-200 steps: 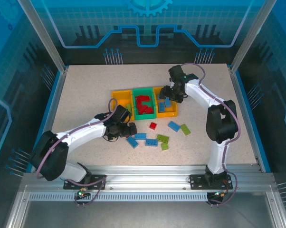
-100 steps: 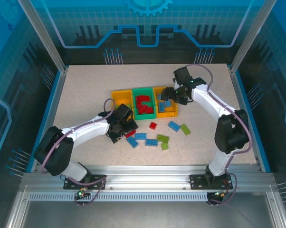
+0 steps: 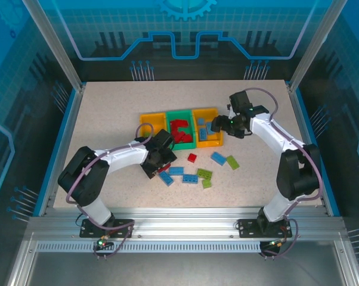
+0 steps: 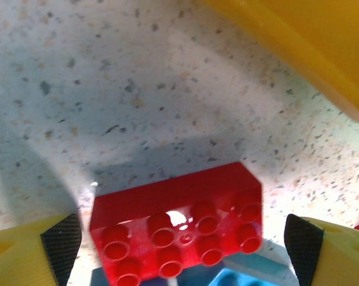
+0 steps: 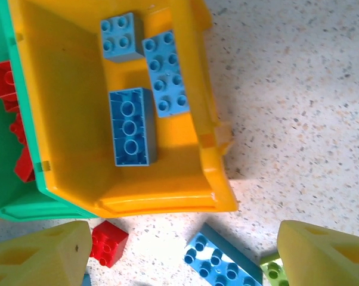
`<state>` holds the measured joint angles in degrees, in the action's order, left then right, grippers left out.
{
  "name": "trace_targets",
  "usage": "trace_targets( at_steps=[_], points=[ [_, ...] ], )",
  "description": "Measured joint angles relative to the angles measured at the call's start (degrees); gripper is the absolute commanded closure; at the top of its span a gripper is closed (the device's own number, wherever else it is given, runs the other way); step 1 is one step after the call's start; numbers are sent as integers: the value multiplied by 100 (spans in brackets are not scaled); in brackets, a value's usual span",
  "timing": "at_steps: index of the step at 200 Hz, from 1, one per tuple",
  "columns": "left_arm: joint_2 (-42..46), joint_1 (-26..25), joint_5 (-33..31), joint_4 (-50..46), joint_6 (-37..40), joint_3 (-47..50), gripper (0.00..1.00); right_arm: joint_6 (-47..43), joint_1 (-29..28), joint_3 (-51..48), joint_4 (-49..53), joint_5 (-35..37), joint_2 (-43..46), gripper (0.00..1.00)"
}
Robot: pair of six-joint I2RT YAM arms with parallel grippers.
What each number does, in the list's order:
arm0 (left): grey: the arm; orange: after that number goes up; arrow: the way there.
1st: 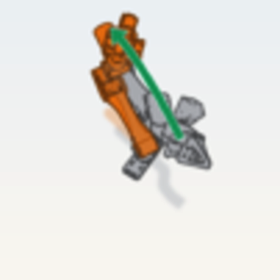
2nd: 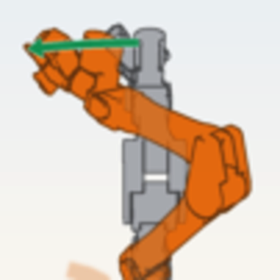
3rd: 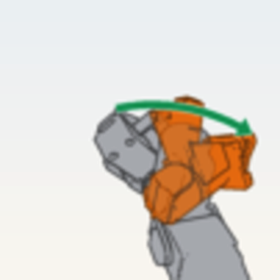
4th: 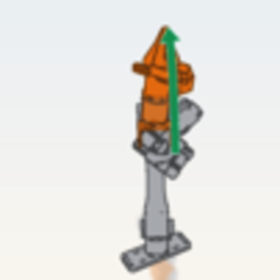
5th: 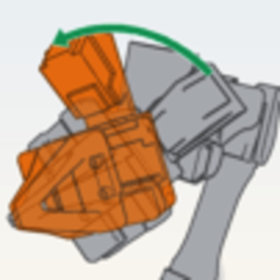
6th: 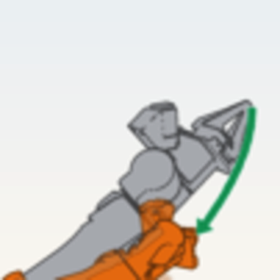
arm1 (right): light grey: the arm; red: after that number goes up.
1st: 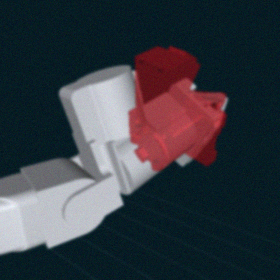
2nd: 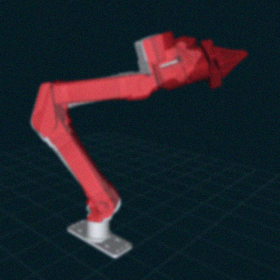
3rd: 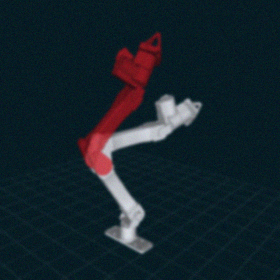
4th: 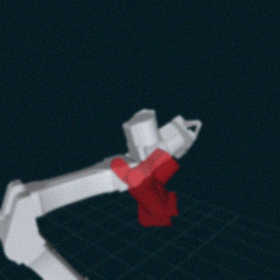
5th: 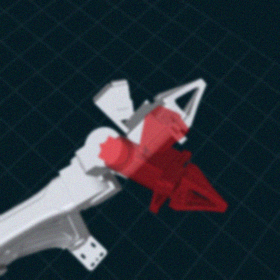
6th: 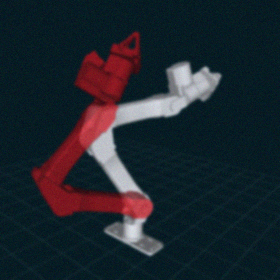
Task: Sort the legos into containers by color
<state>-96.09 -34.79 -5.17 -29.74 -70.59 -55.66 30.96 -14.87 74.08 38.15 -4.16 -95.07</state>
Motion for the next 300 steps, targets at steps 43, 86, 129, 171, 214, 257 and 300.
trace_targets(
  at_steps=[43, 86, 129, 171, 214, 257, 300],
  points=[
    [-181, 0, -7, -9, 39, -116, 30, -11, 229, -354, -63, -142, 251, 17],
    [-184, 0, -24, -28, 155, -133, 30, -37, 522, -490, -101, -240, 422, 17],
    [-245, 0, -68, -188, 350, -271, 30, -39, 595, -625, -177, -260, 549, 17],
    [-157, -66, -216, -452, 520, -579, 30, -107, 590, -846, -225, -280, 651, 18],
    [236, -201, -369, -656, 699, -1043, 29, -256, 520, -1058, -221, -271, 662, 20],
    [321, -258, -610, -813, 933, -1517, 27, -605, 184, -1307, -256, -227, 699, 22],
    [-103, -149, -706, -953, 1519, -2603, 26, -647, -415, -1381, -238, -142, 699, 23]
  ],
)
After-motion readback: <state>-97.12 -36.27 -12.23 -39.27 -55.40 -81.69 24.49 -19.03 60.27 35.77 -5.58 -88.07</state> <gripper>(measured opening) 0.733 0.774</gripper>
